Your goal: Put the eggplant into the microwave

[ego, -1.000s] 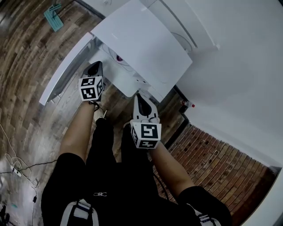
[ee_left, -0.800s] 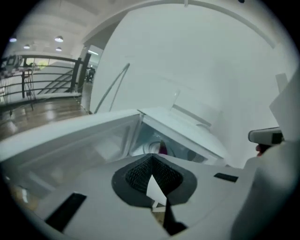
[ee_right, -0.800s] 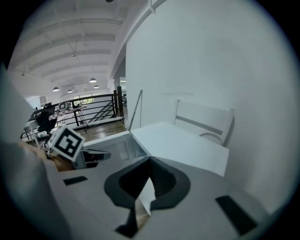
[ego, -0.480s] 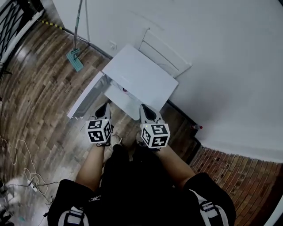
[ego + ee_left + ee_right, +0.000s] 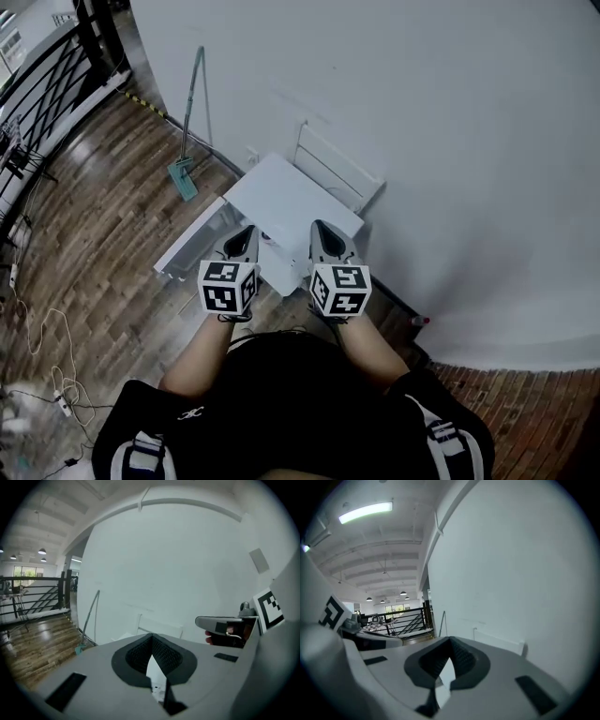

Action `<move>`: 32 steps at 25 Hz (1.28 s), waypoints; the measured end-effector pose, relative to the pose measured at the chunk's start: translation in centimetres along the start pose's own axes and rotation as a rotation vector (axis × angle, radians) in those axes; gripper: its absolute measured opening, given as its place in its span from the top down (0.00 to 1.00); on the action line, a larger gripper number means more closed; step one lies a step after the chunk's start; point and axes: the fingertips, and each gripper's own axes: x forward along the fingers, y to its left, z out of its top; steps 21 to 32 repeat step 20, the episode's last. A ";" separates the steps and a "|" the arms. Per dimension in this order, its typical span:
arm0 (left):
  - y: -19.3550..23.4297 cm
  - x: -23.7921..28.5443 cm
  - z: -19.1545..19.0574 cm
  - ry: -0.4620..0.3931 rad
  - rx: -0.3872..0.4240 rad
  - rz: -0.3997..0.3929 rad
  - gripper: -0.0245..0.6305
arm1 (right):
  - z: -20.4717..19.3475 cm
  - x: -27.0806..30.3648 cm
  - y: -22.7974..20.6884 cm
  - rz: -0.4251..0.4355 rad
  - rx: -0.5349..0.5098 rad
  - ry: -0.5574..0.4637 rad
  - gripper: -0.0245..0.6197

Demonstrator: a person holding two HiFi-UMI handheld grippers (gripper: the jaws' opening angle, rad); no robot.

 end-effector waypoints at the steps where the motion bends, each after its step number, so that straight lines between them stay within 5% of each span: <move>1: -0.8 0.2 0.4 -0.006 0.004 -0.002 0.96 | 0.4 -0.1 -0.6 0.003 0.005 -0.008 0.94; 5: -3.0 1.0 0.4 0.001 0.047 0.032 0.96 | 0.9 -0.2 -2.4 0.030 0.011 -0.024 0.94; 20: -8.3 1.6 0.1 -0.062 0.003 0.127 0.96 | 0.4 -2.1 -5.8 0.171 -0.058 -0.036 0.94; 32: -8.3 1.6 0.1 -0.062 0.003 0.127 0.96 | 0.4 -2.1 -5.8 0.171 -0.058 -0.036 0.94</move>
